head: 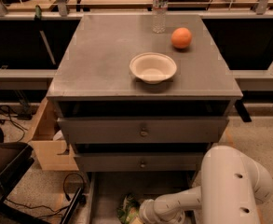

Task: Pick green jalapeno chip bag from bottom drawer and place on counter

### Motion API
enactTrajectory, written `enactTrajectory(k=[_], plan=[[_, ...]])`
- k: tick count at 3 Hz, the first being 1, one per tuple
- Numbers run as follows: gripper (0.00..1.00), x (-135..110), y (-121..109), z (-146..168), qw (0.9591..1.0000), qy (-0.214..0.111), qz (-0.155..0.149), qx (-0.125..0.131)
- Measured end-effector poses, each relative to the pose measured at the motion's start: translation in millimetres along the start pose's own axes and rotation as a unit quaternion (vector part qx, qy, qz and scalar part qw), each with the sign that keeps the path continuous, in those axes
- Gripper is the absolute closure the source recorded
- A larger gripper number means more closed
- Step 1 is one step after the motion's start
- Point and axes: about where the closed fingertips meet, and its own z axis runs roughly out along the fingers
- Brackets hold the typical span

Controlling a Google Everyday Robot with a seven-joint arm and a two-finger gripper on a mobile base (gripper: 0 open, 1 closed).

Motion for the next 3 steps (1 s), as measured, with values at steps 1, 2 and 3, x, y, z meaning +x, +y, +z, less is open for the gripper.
enactTrajectory(k=[1, 2, 3], plan=[[0.59, -4.3, 0.3, -6.3, 1.0000, 0.000, 0.000, 0.000], [0.91, -5.9, 0.8, -8.3, 1.0000, 0.000, 0.000, 0.000], [1.00, -5.9, 1.7, -7.7, 1.0000, 0.000, 0.000, -0.001]])
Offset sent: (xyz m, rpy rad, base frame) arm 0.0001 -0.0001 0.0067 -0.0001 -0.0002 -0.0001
